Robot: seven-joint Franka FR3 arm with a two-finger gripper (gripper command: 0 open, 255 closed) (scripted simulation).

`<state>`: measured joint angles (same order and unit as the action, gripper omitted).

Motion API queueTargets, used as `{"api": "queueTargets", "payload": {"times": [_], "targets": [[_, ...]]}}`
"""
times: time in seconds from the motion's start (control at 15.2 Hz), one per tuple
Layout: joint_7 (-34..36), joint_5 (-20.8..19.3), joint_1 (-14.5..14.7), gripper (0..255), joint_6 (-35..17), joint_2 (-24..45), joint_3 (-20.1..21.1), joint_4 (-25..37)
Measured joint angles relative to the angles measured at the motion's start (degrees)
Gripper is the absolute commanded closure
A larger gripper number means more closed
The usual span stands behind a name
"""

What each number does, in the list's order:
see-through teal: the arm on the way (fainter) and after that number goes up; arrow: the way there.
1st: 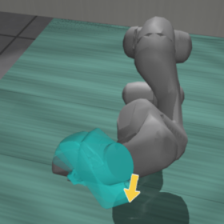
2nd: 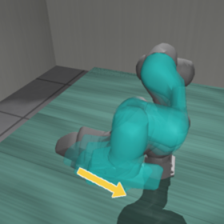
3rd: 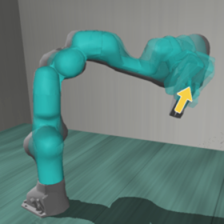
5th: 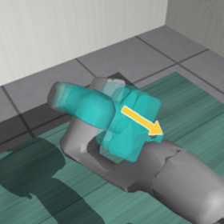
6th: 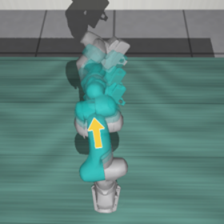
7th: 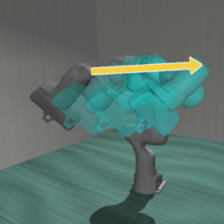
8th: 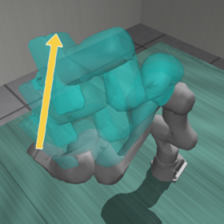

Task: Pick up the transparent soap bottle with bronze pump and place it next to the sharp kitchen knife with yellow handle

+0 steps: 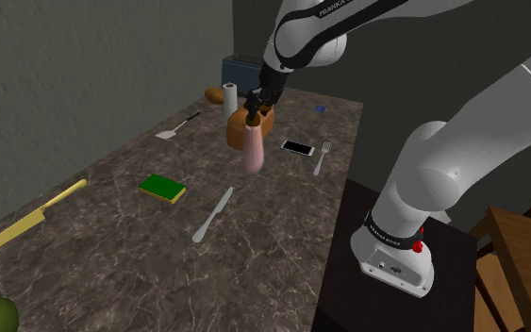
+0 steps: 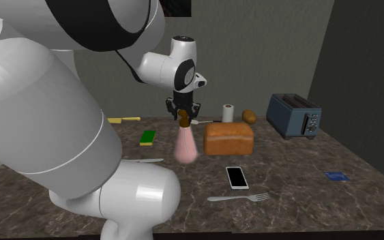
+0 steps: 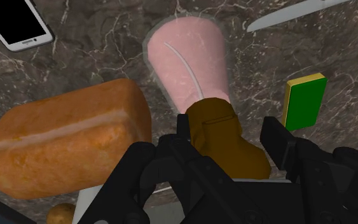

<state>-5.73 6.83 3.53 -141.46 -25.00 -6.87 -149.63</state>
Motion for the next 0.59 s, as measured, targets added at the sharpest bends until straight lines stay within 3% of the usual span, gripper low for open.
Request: {"api": "queueTargets", "payload": {"times": [0.59], "targets": [[1.0, -0.8, -0.5, 255, 5.8, -2.5, 0.4, 3.3]]}}
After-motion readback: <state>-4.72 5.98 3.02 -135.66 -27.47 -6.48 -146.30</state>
